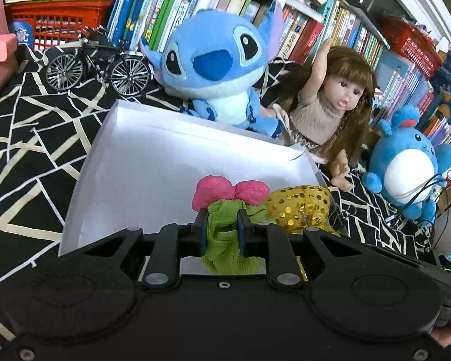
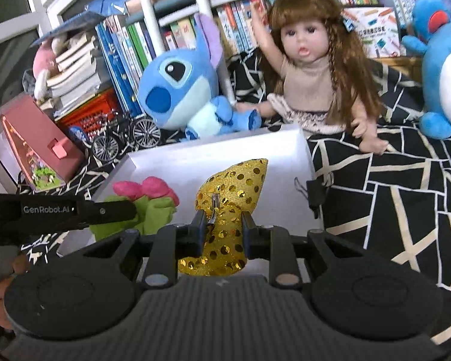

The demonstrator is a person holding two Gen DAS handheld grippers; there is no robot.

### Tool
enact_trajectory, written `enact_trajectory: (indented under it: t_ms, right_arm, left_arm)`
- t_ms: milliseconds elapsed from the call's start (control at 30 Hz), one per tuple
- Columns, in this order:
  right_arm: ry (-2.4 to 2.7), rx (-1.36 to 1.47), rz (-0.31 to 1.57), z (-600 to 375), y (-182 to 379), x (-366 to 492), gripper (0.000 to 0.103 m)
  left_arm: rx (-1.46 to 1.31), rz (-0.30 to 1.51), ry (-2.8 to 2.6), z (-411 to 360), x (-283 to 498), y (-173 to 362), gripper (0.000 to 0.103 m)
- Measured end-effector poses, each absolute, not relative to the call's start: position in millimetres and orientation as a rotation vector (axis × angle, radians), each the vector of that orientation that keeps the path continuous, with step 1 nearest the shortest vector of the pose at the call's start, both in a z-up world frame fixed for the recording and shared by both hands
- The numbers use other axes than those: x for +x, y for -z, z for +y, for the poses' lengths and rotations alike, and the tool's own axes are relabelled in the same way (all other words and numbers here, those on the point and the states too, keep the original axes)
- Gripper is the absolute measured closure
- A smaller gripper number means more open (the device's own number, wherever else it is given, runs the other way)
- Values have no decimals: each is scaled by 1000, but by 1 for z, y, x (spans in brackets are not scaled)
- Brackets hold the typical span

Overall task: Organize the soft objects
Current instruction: 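Lift and carry the scrunchie and gold bow with both grippers into the white box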

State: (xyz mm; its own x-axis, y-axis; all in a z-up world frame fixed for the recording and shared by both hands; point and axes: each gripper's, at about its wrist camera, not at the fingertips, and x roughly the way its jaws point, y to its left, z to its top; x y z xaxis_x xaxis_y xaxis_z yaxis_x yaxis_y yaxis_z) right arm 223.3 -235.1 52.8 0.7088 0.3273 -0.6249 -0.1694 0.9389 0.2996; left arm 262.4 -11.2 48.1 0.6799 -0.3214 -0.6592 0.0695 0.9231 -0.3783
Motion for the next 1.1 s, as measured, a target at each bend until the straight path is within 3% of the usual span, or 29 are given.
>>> enact_trajectory:
  t_ms: [1100]
  right_arm:
    - [-311, 262, 819, -231, -29, 243, 72]
  left_arm:
    - [-314, 845, 233, -29, 277, -23, 83]
